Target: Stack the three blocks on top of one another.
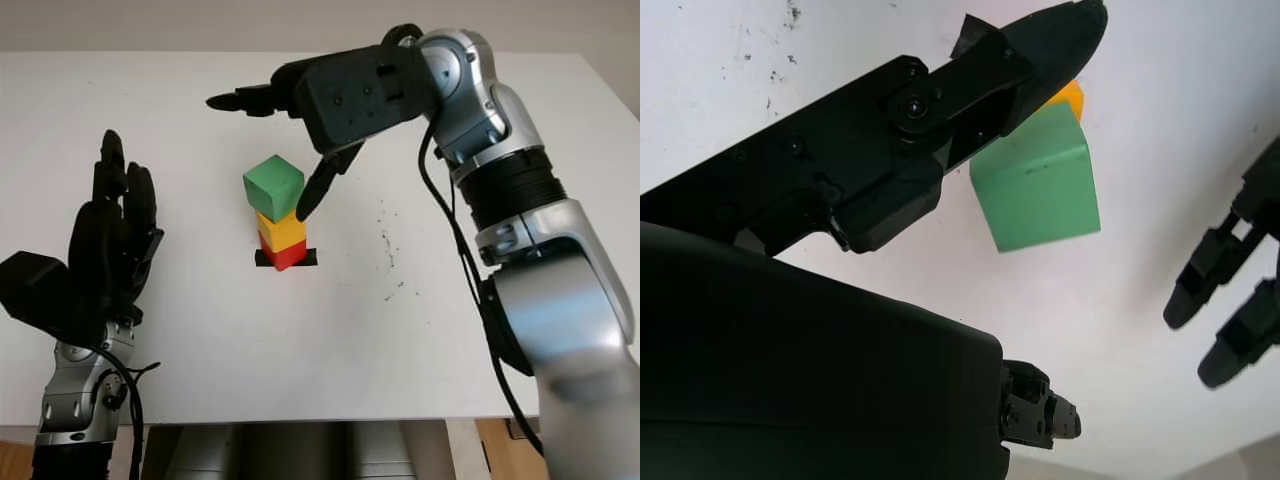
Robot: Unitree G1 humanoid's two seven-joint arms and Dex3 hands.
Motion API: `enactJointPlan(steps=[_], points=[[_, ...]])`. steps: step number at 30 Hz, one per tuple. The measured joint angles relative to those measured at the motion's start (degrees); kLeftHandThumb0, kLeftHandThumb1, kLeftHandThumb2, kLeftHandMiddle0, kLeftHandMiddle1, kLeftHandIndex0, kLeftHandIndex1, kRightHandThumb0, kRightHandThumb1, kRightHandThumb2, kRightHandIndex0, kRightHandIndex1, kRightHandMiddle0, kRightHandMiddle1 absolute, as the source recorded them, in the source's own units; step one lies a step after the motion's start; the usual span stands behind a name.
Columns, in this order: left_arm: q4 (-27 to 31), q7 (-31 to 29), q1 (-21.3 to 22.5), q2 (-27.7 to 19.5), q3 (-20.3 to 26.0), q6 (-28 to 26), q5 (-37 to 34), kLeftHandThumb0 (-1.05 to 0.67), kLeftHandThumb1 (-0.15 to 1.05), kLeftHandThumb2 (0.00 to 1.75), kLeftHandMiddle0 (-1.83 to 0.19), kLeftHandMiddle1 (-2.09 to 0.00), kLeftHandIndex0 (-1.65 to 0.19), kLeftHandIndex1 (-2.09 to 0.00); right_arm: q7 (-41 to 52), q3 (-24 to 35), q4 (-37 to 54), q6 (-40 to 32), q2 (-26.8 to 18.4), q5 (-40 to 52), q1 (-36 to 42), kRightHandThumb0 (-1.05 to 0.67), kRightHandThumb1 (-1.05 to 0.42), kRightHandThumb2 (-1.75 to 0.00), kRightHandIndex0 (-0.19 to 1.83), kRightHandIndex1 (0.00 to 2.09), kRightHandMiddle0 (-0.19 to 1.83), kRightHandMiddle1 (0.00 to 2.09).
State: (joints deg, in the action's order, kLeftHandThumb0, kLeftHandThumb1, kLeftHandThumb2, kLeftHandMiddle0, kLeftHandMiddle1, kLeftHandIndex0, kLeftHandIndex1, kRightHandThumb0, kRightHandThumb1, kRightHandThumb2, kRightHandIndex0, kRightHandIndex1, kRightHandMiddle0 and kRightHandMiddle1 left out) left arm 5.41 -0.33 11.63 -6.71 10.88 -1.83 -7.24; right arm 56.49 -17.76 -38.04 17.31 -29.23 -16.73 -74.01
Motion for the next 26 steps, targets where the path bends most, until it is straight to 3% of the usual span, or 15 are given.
enactJointPlan(steps=[2, 5, 7, 11, 15, 20, 26], points=[[0.0, -0.4, 0.0, -0.2, 0.0, 0.0, 0.0, -0.70, 1.05, 0.55, 0.19, -0.01, 0.18, -0.04, -2.0, 3.6, 1.6, -1.8, -0.3, 4.0, 1.8, -0.98, -1.01, -0.18, -0.19, 0.00, -0.19, 0.00], [0.0, -0.9, -0.2, -0.4, 0.0, 0.0, 0.0, -0.70, 1.05, 0.55, 0.19, -0.01, 0.19, -0.04, -11.7, 12.1, 6.9, -3.6, 0.2, 10.8, 9.3, -0.84, -1.04, -0.49, -0.19, 0.00, -0.19, 0.00], [0.0, -1.0, -0.5, -0.7, 0.1, 0.0, -0.1, -0.70, 1.05, 0.54, 0.19, -0.01, 0.19, -0.04, -16.8, 15.6, 9.2, -3.4, 0.9, 13.1, 15.1, -0.79, -1.05, -0.59, -0.19, 0.00, -0.19, 0.00], [0.0, -1.7, -0.8, -1.1, 0.5, 0.0, -0.5, -0.71, 1.05, 0.54, 0.19, 0.00, 0.18, -0.05, -24.4, 20.7, 12.3, -7.9, 6.2, 20.3, 25.7, -0.76, -1.05, -0.68, -0.19, 0.00, -0.19, 0.00], [0.0, -1.9, -0.8, -1.5, 1.0, -0.2, -0.7, -0.72, 1.05, 0.55, 0.19, 0.00, 0.18, -0.05, -30.7, 22.0, 12.2, -9.7, 10.2, 21.7, 33.4, -0.76, -1.05, -0.72, -0.19, 0.00, -0.19, 0.00], [0.0, -2.1, -0.8, -2.0, 1.1, -0.6, -1.2, -0.71, 1.05, 0.56, 0.19, 0.00, 0.18, -0.05, -37.7, 24.0, 10.3, -11.0, 14.8, 23.4, 35.4, -0.78, -1.05, -0.73, -0.19, 0.00, -0.19, 0.00], [0.1, -2.2, -0.8, -2.1, 1.3, -0.8, -1.7, -0.71, 1.05, 0.55, 0.19, 0.00, 0.18, -0.05, -38.8, 24.0, 9.2, -11.3, 16.5, 23.9, 37.2, -0.79, -1.05, -0.77, -0.19, 0.00, -0.19, 0.00]])
